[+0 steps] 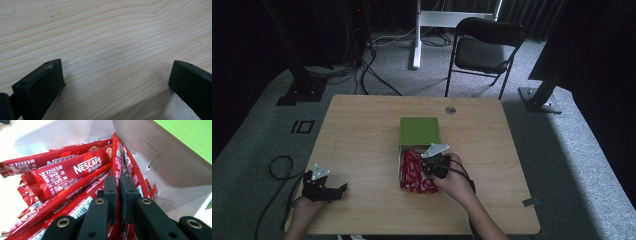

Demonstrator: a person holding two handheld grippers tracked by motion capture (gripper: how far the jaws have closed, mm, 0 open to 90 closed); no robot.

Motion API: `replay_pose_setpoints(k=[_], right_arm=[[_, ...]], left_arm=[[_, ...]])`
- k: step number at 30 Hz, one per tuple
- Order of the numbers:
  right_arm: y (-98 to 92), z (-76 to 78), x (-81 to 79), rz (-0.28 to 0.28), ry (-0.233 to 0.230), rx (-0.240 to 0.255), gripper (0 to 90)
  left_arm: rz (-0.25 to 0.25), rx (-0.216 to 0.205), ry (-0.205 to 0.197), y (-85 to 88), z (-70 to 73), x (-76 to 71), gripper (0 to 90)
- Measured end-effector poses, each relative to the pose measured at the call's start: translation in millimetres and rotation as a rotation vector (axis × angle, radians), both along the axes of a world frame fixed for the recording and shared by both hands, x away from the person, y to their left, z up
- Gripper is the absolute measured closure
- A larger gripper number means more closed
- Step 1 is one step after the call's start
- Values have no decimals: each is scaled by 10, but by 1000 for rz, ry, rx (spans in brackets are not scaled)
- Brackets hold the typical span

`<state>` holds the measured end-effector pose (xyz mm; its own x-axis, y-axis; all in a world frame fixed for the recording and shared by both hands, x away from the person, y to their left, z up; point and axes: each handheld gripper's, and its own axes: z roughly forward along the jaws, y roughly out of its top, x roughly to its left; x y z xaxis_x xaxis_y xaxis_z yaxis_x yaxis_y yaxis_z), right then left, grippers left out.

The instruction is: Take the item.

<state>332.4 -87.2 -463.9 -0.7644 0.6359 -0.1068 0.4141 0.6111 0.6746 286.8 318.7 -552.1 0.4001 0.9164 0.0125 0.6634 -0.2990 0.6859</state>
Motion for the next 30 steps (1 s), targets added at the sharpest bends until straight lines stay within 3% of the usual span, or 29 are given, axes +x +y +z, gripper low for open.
replay_pose_setpoints(k=[6, 12, 30], right_arm=[[-13, 17, -1, -16, 5, 45, 860], [-64, 91, -28, -25, 19, 129, 860], [-214, 209, -157, -3, 29, 190, 860]], left_arm=[[0, 0, 0, 0, 0, 0, 7], [0, 0, 0, 0, 0, 0, 7], [0, 0, 1, 0, 1, 0, 7]])
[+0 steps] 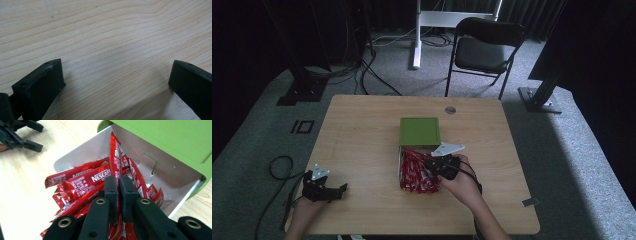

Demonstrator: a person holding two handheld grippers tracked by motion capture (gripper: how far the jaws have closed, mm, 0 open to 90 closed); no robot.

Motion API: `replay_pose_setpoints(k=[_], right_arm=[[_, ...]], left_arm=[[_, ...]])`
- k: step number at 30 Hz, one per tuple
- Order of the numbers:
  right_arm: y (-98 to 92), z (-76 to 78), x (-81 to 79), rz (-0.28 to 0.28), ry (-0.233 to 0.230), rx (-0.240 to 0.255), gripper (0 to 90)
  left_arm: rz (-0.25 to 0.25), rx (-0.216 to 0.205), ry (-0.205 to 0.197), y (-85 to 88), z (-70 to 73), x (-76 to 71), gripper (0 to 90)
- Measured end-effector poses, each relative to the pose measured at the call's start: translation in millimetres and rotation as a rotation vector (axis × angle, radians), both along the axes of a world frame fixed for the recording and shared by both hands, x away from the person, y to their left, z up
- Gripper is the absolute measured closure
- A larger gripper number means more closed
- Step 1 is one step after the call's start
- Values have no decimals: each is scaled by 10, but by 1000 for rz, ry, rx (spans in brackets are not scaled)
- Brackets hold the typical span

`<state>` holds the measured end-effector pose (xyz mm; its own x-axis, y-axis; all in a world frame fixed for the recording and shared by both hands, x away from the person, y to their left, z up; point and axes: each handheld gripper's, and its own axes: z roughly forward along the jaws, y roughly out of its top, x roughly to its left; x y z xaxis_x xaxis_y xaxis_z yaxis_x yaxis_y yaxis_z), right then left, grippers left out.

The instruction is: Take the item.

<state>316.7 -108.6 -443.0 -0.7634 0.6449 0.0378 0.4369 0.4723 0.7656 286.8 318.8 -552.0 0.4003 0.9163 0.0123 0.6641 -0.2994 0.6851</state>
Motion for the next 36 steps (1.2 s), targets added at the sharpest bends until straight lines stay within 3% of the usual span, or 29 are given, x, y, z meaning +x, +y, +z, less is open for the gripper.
replay_pose_setpoints(k=[7, 20, 30, 36], right_arm=[[-65, 63, -63, 18, 4, 20, 860], [-149, 289, -174, 39, -39, 81, 859], [-315, 378, -107, -79, -103, 161, 859], [-438, 362, -39, -154, -125, 174, 858]], left_arm=[[0, 0, 0, 0, 0, 0, 7], [-1, 1, 0, 1, 0, 0, 7], [-1, 1, 1, 1, 1, 0, 7], [0, 0, 0, 0, 0, 0, 7]])
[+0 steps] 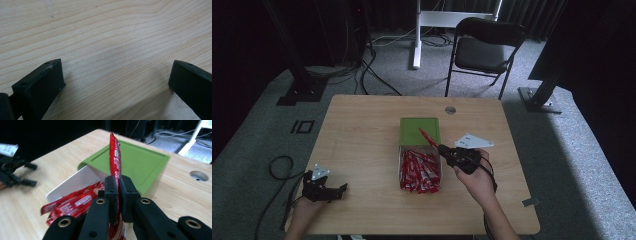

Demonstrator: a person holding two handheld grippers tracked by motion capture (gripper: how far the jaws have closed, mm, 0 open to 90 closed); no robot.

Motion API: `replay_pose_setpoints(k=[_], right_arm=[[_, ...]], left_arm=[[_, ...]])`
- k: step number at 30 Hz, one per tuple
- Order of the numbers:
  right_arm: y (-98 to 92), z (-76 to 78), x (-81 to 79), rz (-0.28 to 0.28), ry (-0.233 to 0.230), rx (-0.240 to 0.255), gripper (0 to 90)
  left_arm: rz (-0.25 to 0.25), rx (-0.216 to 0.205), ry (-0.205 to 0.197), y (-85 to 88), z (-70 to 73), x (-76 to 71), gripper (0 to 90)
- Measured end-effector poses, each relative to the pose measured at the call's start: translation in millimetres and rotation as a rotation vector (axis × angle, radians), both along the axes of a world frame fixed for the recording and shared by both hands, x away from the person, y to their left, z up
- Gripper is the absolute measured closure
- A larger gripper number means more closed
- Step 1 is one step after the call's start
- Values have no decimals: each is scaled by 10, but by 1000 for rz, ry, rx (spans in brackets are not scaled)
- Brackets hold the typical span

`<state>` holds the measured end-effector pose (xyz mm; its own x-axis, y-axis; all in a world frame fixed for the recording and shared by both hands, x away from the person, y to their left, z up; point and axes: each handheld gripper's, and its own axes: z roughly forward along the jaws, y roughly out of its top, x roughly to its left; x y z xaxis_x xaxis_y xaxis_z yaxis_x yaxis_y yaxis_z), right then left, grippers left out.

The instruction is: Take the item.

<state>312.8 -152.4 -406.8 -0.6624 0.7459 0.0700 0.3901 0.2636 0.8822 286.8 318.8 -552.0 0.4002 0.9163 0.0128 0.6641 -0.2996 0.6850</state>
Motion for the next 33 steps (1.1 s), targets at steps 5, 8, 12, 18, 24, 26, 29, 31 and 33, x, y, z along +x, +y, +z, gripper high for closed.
replay_pose_setpoints(k=[5, 8, 12, 18, 24, 26, 29, 31, 33], right_arm=[[-106, -45, 60, -75, -16, 22, 859], [-177, -79, 99, -126, -25, 38, 858], [-271, -148, 159, -179, -20, 49, 857], [-359, -281, 223, -235, -11, 46, 857], [-395, -430, 269, -269, 11, 44, 857], [-404, -486, 278, -280, 18, 56, 857], [-399, -583, 298, -293, 31, 48, 857], [-396, -654, 317, -301, 43, 44, 857], [-393, -725, 333, -308, 55, 42, 857]], left_arm=[[-1, 1, 0, 1, 0, 0, 7], [-1, 1, 0, 1, 0, 0, 8], [0, 0, -1, 0, -1, 0, 8], [0, 0, 0, 0, 0, 0, 7], [0, 0, 0, 0, 0, 0, 7], [-1, 0, 0, 0, 0, 0, 7], [-1, 0, 0, 0, 0, 0, 7], [-1, 0, 0, 0, 0, 0, 7], [0, 0, 0, 0, 0, 0, 7]])
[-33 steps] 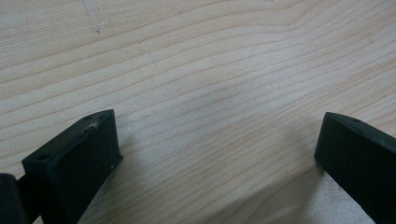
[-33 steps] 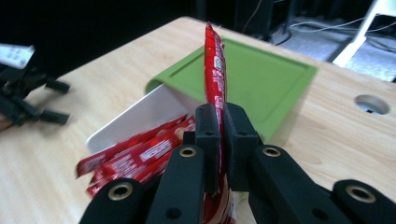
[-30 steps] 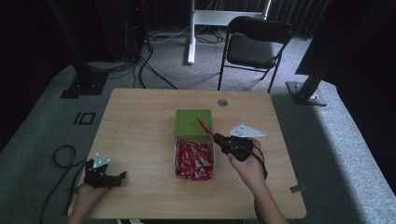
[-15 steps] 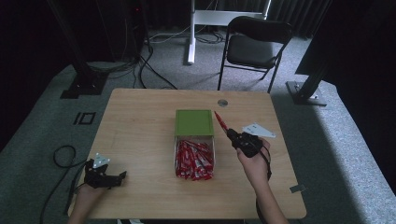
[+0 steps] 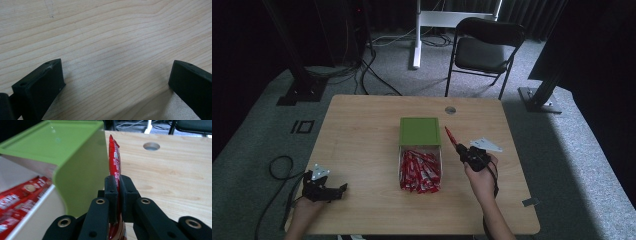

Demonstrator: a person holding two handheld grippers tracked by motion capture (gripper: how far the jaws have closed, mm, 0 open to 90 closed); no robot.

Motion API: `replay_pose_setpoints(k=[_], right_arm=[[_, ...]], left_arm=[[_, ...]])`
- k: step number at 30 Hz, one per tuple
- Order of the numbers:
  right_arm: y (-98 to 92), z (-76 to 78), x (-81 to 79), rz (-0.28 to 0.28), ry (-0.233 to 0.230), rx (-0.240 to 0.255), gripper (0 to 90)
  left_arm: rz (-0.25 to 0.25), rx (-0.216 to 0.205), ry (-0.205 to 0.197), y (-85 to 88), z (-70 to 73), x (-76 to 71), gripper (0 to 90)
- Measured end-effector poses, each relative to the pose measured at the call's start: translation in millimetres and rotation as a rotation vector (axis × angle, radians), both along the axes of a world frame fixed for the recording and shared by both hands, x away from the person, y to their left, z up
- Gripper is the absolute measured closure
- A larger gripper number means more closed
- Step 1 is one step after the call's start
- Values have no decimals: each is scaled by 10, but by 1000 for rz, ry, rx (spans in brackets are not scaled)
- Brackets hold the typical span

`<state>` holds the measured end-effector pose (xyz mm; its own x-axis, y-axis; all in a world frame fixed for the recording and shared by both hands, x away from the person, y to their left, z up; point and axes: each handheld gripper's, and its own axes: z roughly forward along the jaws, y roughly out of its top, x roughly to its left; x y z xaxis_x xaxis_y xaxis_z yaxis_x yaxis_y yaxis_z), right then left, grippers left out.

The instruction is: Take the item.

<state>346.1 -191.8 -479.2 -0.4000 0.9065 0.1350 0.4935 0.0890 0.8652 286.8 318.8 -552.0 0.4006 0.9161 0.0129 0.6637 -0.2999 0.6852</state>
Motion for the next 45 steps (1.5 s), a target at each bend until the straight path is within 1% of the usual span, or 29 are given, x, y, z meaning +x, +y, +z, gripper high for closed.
replay_pose_setpoints(k=[1, 3, 5, 6, 7, 8, 9, 10, 11, 13, 14, 16, 17, 18, 24, 29, 30, 33, 34, 39, 42, 45], right_arm=[[0, -37, 7, -3, 9, 10, 858], [11, -109, 17, -12, 16, 8, 857], [11, -109, 17, -12, 16, 8, 857], [24, -213, 35, -21, 36, 7, 857], [24, -213, 35, -21, 36, 7, 857], [24, -278, 45, -31, 46, 17, 857], [22, -309, 53, -33, 53, 10, 857], [22, -309, 53, -33, 53, 10, 857], [18, -341, 62, -35, 61, 18, 857], [20, -416, 75, -40, 78, 5, 857], [19, -444, 78, -43, 83, 14, 857], [24, -487, 87, -45, 95, 7, 857], [19, -515, 93, -48, 100, 20, 856], [19, -530, 98, -51, 107, 17, 856], [24, -601, 123, -54, 144, 8, 851], [15, -637, 133, -53, 156, 7, 848], [18, -649, 132, -54, 165, 5, 845], [23, -672, 128, -56, 177, -1, 838], [24, -682, 127, -58, 180, -7, 828], [20, -703, 122, -45, 196, 3, 773], [12, -687, 117, -47, 203, 6, 720], [-18, -641, 107, -51, 192, 15, 674]], left_arm=[[0, 0, 0, 0, 0, 0, 7], [0, 0, 0, 0, 0, 0, 7], [0, 0, 0, 0, 0, 0, 8], [0, 0, 0, 0, 0, 0, 7], [0, 0, 0, 0, 0, 0, 7], [0, 1, 1, 0, 0, 0, 7], [0, 0, 0, 0, 0, 0, 7], [0, 0, 0, 0, 0, 0, 7], [0, 0, 0, 0, 0, 0, 7], [0, 0, 0, 0, 0, 0, 7], [0, 0, 0, 0, 0, 0, 8], [0, 1, 0, 0, 0, 0, 7], [0, 0, 0, 0, 0, 0, 7], [0, 0, 0, 0, 0, 0, 8], [-1, 0, 0, 0, 0, 0, 8], [-1, 1, 0, 1, 0, 0, 7], [0, 0, 0, 0, 0, 0, 8], [-1, 1, 0, 0, 0, 0, 7], [-1, 0, 0, 0, 0, 0, 8], [-1, 1, 0, 1, 0, 0, 8], [-1, 1, 0, 0, 0, 0, 8], [-1, 0, 0, 0, 0, 0, 7]])
